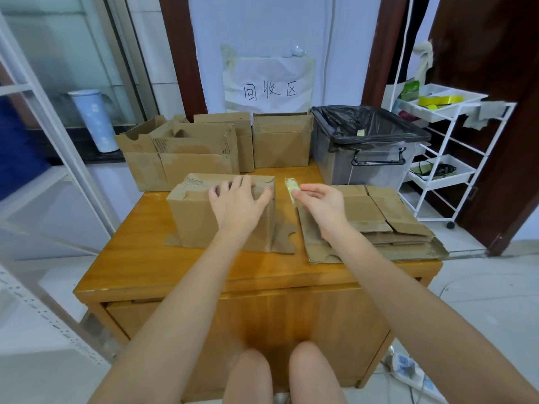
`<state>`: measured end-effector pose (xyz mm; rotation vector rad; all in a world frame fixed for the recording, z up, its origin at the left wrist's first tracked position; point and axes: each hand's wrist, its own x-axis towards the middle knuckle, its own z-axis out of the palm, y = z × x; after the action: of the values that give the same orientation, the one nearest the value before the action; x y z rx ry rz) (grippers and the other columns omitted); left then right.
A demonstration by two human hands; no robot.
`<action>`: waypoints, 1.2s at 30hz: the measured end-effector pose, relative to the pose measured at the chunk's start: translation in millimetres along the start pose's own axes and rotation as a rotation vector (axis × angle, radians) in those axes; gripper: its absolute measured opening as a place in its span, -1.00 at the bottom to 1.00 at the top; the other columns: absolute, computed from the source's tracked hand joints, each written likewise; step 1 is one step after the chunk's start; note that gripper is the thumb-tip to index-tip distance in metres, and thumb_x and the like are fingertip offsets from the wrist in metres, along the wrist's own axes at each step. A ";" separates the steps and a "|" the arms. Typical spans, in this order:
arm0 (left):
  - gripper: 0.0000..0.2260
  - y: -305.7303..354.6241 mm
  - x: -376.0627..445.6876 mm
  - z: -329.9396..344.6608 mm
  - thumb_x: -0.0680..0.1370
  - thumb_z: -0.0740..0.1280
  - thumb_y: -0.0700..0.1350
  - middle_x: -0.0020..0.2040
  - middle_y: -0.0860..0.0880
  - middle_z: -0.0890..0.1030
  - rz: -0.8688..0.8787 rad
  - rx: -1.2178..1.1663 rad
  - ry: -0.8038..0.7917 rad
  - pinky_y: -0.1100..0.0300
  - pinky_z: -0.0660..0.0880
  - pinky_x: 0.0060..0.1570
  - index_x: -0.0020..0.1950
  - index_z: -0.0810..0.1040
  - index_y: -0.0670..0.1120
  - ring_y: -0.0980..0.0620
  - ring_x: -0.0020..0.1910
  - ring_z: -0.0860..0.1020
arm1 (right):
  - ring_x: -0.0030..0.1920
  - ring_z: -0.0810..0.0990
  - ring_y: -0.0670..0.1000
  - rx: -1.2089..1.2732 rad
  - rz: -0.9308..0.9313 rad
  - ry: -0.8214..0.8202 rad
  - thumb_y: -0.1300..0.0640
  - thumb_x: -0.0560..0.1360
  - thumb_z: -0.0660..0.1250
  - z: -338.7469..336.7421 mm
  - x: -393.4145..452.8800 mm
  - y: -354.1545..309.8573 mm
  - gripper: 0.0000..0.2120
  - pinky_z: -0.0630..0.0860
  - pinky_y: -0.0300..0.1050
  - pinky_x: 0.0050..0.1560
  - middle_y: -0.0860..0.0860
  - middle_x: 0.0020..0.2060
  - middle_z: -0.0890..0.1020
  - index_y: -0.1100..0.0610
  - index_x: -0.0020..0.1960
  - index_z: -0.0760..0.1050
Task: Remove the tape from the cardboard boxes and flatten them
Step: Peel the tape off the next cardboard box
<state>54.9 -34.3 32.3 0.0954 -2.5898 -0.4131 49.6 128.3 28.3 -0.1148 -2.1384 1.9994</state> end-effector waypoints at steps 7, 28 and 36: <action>-0.67 24.5 7.5 12.2 0.63 0.00 0.03 0.03 -0.03 0.54 -0.062 0.087 0.016 -0.16 0.24 0.24 0.06 0.48 -0.11 -0.12 0.08 0.43 | -0.03 0.58 -0.10 -0.118 -0.074 0.011 0.10 0.44 0.48 -3.9 10.9 -12.2 -0.82 0.45 -0.28 -0.04 -0.09 -0.13 0.62 0.06 0.01 0.57; -0.50 67.0 54.4 27.2 0.64 -0.14 0.10 0.13 -0.22 0.49 -0.069 0.421 -0.221 -0.37 0.42 0.09 0.21 0.43 -0.18 -0.29 0.06 0.46 | -0.11 0.59 -0.10 -0.233 -0.197 0.109 0.06 0.42 0.49 -46.9 77.3 -45.1 -0.75 0.55 -0.14 0.02 -0.09 -0.18 0.60 0.13 0.03 0.58; -0.39 88.9 60.0 30.6 0.63 -0.22 0.16 0.05 -0.31 0.50 -0.097 0.597 -0.294 -0.34 0.52 -0.08 0.15 0.45 -0.24 -0.36 0.02 0.53 | -0.09 0.59 -0.08 -0.323 -0.247 0.176 0.02 0.44 0.46 -76.2 112.0 -67.9 -0.79 0.54 -0.12 -0.02 -0.13 -0.21 0.58 0.09 0.00 0.57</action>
<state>-11.4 49.9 63.2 0.3921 -2.9216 0.3537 -38.0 220.0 111.3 -0.0694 -2.2190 1.4467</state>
